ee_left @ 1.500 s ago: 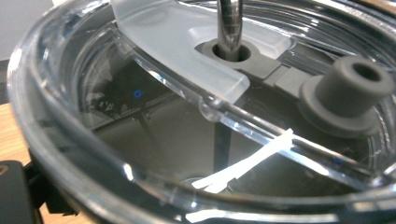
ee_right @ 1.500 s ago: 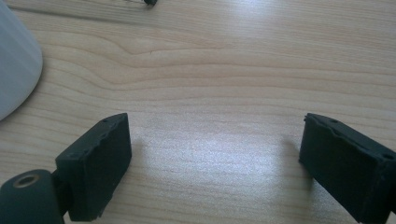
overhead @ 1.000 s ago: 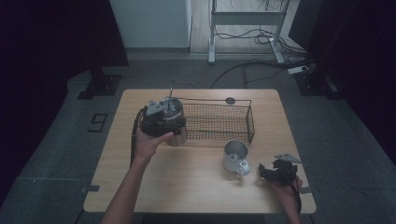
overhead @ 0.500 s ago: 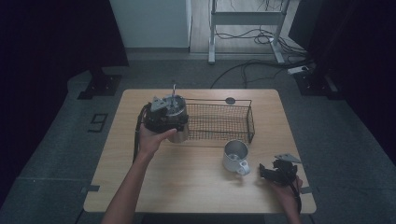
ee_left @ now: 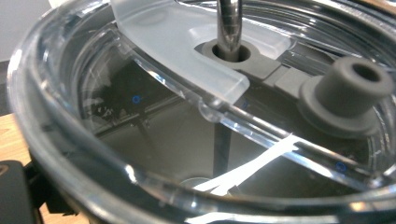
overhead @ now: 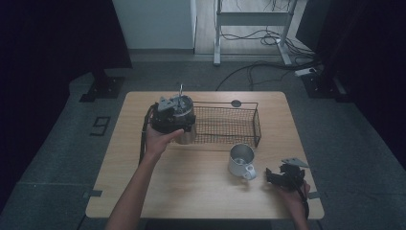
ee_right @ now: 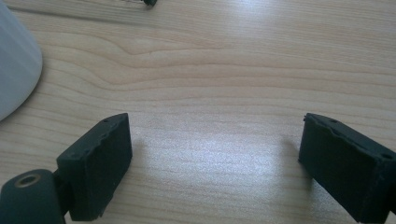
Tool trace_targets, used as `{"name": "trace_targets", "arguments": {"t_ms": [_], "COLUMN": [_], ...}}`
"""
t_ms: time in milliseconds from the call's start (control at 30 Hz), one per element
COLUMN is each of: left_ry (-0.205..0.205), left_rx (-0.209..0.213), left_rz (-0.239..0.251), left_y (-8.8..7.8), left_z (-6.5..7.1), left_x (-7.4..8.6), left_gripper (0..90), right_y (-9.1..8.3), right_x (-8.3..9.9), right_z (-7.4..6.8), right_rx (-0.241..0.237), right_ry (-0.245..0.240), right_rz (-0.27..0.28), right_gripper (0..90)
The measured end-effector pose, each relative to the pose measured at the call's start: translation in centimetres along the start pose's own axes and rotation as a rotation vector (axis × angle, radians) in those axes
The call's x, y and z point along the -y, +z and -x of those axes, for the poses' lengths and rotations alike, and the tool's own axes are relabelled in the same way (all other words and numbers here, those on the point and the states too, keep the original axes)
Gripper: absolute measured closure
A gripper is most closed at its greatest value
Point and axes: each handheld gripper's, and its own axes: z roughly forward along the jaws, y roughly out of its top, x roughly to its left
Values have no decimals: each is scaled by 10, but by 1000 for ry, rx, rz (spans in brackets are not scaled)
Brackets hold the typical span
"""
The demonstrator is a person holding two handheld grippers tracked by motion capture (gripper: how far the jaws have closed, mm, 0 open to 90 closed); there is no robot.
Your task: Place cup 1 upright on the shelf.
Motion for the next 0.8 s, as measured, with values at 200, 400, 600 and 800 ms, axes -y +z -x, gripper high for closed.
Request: {"name": "trace_targets", "arguments": {"t_ms": [200, 400, 600, 800], "left_ry": [-6, -4, -11, -14], "left_rx": [0, -2, -11, -17], "left_rz": [5, 0, -4, -7], "left_y": [5, 8, 12, 16], "left_z": [-3, -5, -8, -11], "left_x": [-4, -5, -5, -8], "left_gripper": [38, 39, 39, 39], "right_y": [0, 0, 0, 0], "right_x": [0, 0, 0, 0], "right_z": [0, 0, 0, 0], "right_rx": [0, 1, 0, 0], "right_ry": [0, 0, 0, 0], "right_rz": [0, 1, 1, 0], "right_gripper": [93, 94, 94, 94]}}
